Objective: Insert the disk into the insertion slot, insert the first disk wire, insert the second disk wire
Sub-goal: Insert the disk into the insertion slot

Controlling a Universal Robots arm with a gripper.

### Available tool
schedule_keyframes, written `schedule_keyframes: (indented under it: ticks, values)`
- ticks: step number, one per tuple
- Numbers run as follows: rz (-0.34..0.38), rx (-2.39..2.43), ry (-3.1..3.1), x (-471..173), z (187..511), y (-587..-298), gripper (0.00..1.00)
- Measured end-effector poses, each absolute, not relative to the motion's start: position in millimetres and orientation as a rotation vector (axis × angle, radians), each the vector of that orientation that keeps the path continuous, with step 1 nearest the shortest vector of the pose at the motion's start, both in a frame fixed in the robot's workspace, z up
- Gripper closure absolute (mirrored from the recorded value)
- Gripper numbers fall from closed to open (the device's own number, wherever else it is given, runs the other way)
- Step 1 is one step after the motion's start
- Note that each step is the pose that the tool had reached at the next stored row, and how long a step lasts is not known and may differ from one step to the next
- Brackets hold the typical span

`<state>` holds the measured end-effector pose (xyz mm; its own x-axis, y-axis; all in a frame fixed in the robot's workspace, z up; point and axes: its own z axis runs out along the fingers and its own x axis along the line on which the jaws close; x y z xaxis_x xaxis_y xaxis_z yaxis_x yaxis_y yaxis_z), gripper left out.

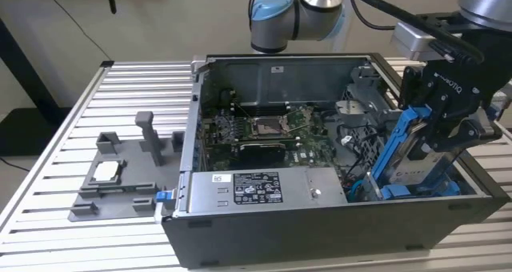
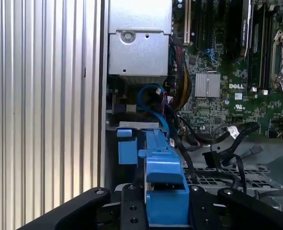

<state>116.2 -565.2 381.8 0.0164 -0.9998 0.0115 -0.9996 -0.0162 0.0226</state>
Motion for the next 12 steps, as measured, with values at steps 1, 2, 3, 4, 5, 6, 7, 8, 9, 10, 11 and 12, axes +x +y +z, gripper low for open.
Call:
schedule_keyframes:
  ticks: [1, 2, 3, 4, 5, 6, 7, 8, 9, 10, 11, 12]
  values:
    - [-0.012, 2.222, -2.186, 116.2, 380.2, -565.1, 0.68]
    - [-0.013, 2.222, -2.186, 116.2, 378.3, -565.1, 0.68]
    - [-0.013, 2.222, -2.186, 116.2, 376.6, -565.1, 0.68]
    - [-0.013, 2.222, -2.186, 116.2, 375.4, -565.1, 0.68]
    - [-0.012, 2.222, -2.186, 116.2, 375.2, -565.1, 0.68]
    - [-0.012, 2.222, -2.185, 116.2, 375.3, -565.1, 0.68]
    - [-0.012, 2.222, -2.185, 116.2, 375.3, -565.1, 0.68]
    - [-0.012, 2.222, -2.185, 116.2, 375.2, -565.2, 0.68]
    - [-0.012, 2.222, -2.185, 116.2, 375.2, -565.2, 0.68]
    - [-0.012, 2.222, -2.185, 116.2, 375.1, -565.2, 0.68]
    - [-0.012, 2.222, -2.185, 116.2, 375.1, -565.2, 0.68]
    - [-0.012, 2.222, -2.185, 116.2, 375.1, -565.2, 0.68]
